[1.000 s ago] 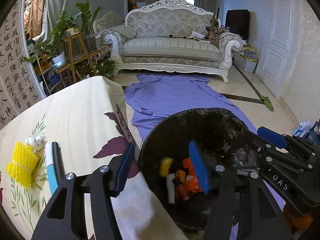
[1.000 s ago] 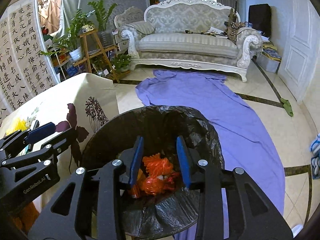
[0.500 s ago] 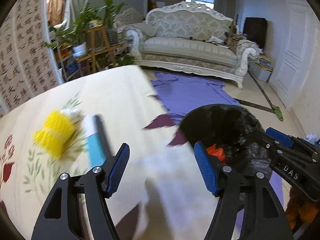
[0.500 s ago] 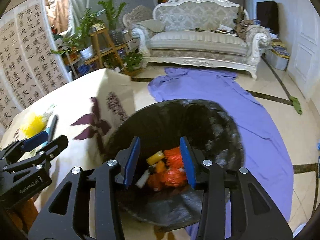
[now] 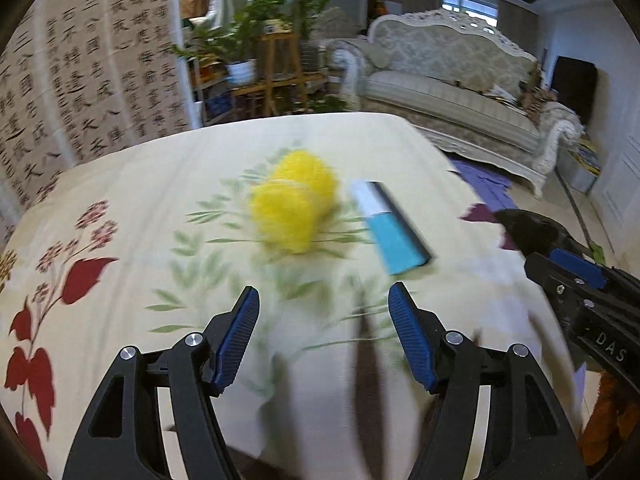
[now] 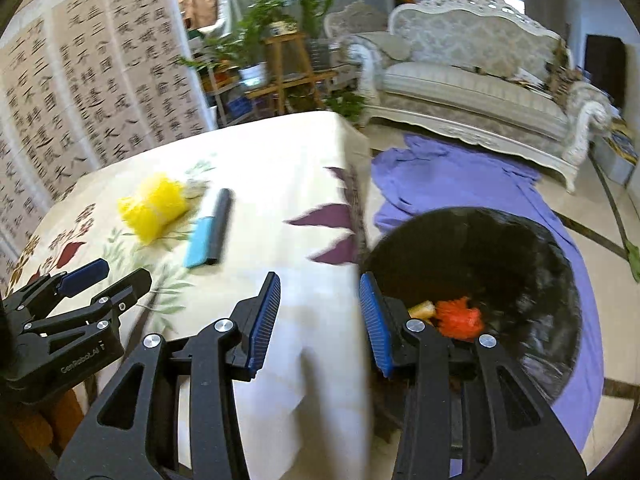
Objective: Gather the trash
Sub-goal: 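Move both open grippers back over the yellow sleeves and blue tube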
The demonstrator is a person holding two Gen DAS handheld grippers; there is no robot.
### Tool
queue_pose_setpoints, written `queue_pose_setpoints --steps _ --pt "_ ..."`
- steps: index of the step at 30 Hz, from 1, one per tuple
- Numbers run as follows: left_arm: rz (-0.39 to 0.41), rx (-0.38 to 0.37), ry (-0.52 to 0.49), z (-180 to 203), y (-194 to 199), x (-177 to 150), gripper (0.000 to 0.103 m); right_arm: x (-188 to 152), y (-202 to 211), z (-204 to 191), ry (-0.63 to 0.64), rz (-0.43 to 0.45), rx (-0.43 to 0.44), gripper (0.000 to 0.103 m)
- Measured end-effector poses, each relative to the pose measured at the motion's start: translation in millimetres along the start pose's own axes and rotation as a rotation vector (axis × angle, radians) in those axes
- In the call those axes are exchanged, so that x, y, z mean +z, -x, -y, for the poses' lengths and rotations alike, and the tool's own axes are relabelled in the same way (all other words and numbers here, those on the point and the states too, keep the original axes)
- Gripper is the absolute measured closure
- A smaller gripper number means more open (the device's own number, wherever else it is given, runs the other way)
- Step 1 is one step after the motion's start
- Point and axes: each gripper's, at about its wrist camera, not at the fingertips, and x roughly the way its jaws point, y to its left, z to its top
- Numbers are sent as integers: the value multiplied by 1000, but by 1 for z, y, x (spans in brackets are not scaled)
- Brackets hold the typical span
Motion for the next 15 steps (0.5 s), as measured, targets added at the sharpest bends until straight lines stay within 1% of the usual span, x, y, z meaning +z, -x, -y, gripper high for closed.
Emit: queue_pose_setpoints --steps 4,9,15 --pt "-1 37 39 -26 0 -4 38 10 -9 -29 49 -3 37 63" --pt "3 75 85 -55 1 -4 38 20 -24 -51 85 -15 63 63" --pt "3 85 115 -77 0 -5 38 29 -45 -61 113 -40 45 63"
